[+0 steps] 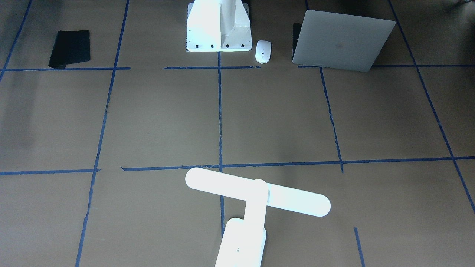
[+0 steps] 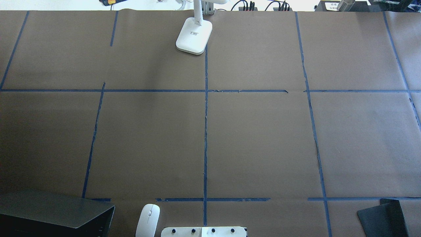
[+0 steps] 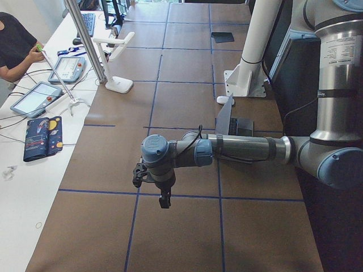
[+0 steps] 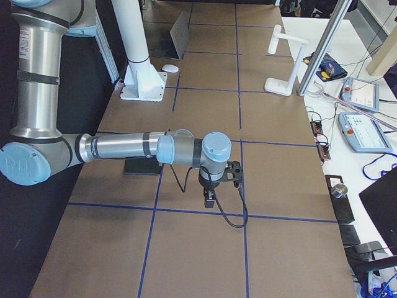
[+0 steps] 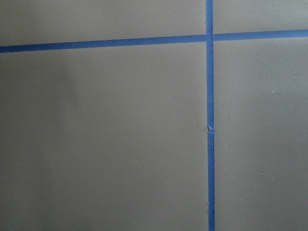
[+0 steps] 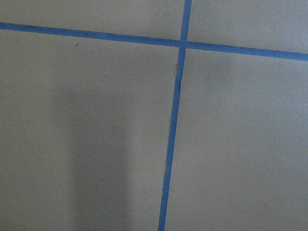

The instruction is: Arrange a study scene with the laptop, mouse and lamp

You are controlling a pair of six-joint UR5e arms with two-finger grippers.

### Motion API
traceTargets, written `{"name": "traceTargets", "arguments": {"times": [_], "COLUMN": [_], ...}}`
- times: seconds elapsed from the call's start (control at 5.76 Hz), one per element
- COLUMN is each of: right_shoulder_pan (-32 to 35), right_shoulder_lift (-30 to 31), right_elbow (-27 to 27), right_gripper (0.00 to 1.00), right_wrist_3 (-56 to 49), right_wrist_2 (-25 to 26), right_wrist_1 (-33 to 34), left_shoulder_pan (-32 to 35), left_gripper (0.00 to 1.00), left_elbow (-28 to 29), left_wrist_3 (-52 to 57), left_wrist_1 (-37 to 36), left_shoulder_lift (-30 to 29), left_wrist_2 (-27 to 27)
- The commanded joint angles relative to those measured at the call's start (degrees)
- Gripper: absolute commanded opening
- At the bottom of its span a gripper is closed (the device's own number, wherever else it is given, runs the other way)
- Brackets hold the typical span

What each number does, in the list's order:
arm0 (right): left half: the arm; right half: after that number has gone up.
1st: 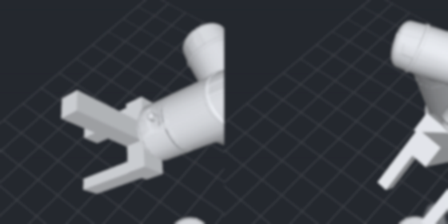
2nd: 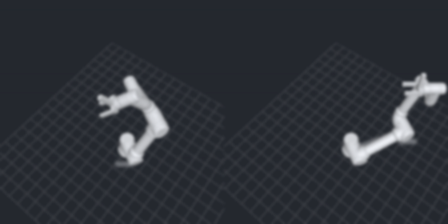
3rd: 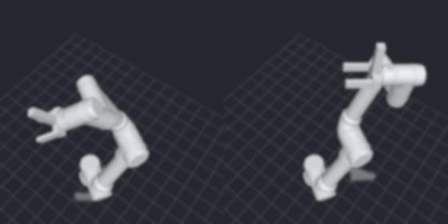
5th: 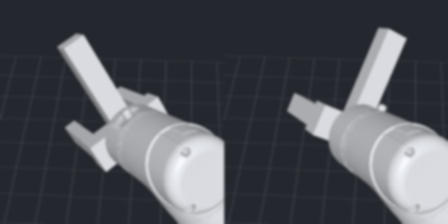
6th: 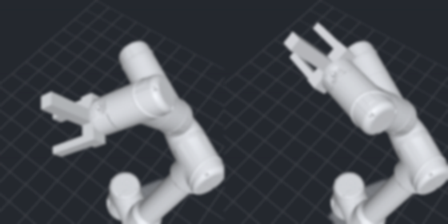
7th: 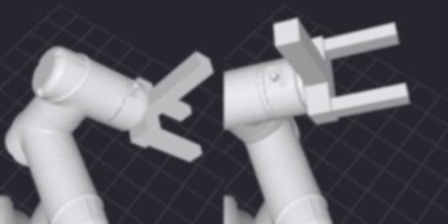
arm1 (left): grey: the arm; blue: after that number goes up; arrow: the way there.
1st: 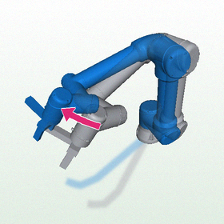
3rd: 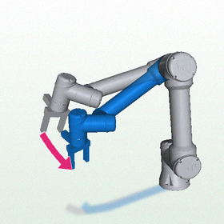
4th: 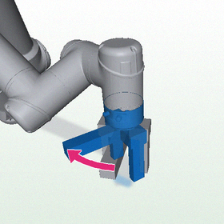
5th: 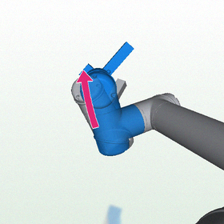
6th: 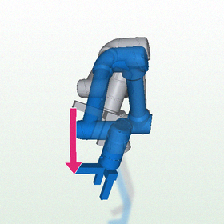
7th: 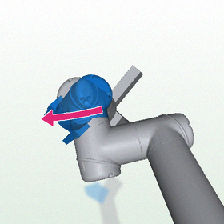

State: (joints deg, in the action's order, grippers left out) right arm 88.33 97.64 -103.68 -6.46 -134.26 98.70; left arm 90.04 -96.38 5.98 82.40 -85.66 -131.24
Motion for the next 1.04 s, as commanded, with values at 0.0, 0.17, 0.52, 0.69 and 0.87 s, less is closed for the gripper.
{"name": "traceTargets", "arguments": {"times": [0.0,0.17,0.52,0.69,0.87], "right_shoulder_pan": [0.0,0.0,0.0,0.0,0.0], "right_shoulder_lift": [0.01,-0.08,-0.08,-0.08,-0.08], "right_elbow": [-0.03,-0.12,-0.12,-0.21,-0.82], "right_gripper": [1.0,1.0,1.0,1.0,1.0], "right_wrist_3": [-0.13,-0.14,-0.14,0.21,0.3], "right_wrist_2": [-0.03,-0.03,-0.03,-0.29,-0.38], "right_wrist_1": [0.0,0.0,0.0,0.0,0.09], "left_shoulder_pan": [-0.04,0.05,0.05,-0.04,-0.04], "left_gripper": [1.0,1.0,1.0,1.0,1.0], "left_elbow": [-0.65,-1.09,-1.36,-1.71,-2.23], "left_wrist_3": [0.34,0.17,-0.01,-0.01,-0.18], "left_wrist_1": [1.26,1.45,1.54,1.54,1.63], "left_shoulder_lift": [-0.12,-0.12,-0.03,-0.12,-0.03], "left_wrist_2": [0.02,0.1,0.72,0.29,-0.07]}}
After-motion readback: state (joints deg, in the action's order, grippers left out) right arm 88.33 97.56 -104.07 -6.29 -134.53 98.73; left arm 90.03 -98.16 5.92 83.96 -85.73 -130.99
